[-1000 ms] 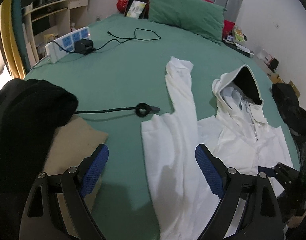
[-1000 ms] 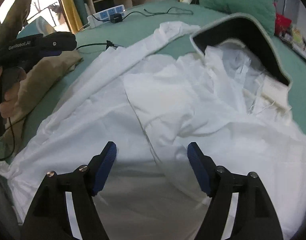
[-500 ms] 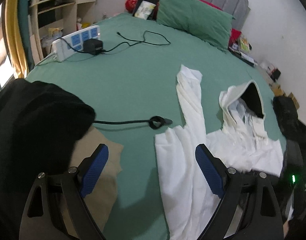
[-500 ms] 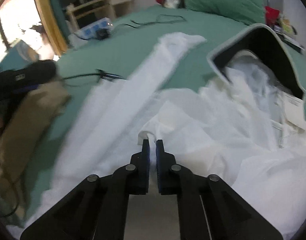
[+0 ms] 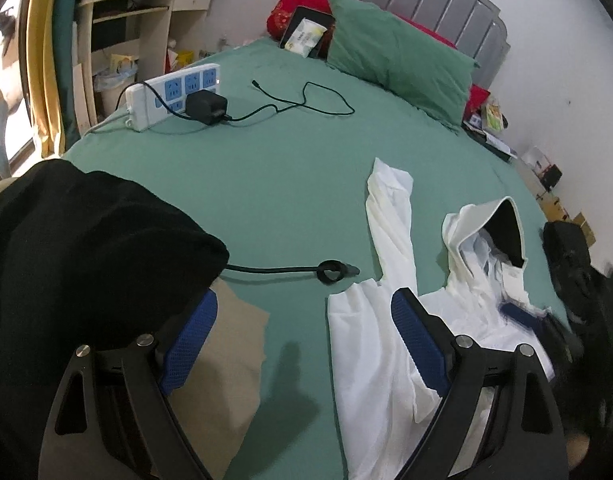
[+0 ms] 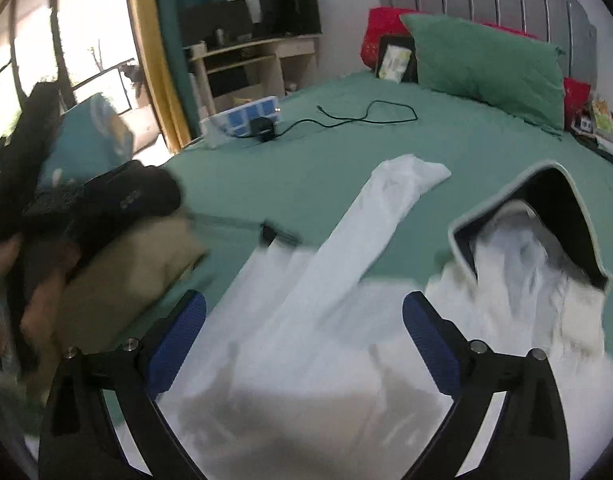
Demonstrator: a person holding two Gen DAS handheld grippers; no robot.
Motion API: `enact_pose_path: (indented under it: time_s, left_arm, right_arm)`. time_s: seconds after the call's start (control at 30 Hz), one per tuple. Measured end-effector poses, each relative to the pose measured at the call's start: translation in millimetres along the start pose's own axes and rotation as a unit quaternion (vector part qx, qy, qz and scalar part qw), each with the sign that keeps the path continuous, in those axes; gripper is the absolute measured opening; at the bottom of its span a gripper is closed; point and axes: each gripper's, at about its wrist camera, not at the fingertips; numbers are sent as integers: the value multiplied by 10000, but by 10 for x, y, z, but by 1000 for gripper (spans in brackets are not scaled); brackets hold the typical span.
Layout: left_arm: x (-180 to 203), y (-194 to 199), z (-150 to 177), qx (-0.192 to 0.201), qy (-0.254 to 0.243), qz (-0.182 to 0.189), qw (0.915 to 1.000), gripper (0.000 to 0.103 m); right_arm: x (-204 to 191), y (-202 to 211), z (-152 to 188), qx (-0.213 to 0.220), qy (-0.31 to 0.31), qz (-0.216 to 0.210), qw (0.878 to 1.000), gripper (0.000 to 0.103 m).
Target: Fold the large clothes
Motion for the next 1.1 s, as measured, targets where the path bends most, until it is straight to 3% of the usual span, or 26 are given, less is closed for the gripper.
enact_pose_path:
  time_s: [0.27, 0.33, 0.4, 0.43, 0.47, 0.5, 0.53, 0.63, 0.83, 1.0, 1.1]
  left_arm:
    - [-46, -91, -56, -68, 101, -27, 9999, 92]
    - [-25, -128, -61, -97, 79, 6, 9999, 92]
    - [2, -163, -46, -143, 2, -10, 9999, 92]
    - [13, -178, -32, -174, -58, -21, 9998, 92]
    - [15, -187, -26, -195, -93, -32, 9998, 92]
    - [16, -187, -22, -209, -108, -29, 9997, 92]
    - [16, -173, -29, -213, -76, -2, 9997, 92]
    - [25, -117, -37, -193, 34, 97, 9998, 92]
    - [163, -13, 11, -169, -61, 195, 9996, 92]
    - [291, 40, 93, -125, -178, 120, 9997, 92]
    - [372, 83, 173, -119, -192, 175, 9996, 92]
  right_arm:
    - [815, -1311, -802, -616, -491, 610, 9950, 97]
    - [933, -1584, -847, -899, -716, 661, 9912, 90]
    - [978, -1823, -797, -1328, -965, 509, 9851, 78]
    - [927, -1875, -793, -1311, -779, 632, 9863, 71]
    - [834, -1894, -818, -1302, -359, 715, 9883, 48]
    - [785, -1880, -850, -1242, -177, 698, 9896, 15]
    - [767, -1844, -867, -1247, -178, 621, 9901, 2]
    - [689, -1536, -925, -1014, 34, 802, 9916, 2]
    - [566, -394, -988, -184, 265, 998, 9945, 2]
    - [529, 638, -698, 402, -169, 605, 9972, 2]
    - [585, 1068, -379, 541, -576, 715, 9943, 2]
Point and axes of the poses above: each gripper's, at about its wrist camera, not at the fingertips, and y roughly against the way its jaws point, x to its right, z to its underside, and after that the axes turned 13 degrees about y, right-handed
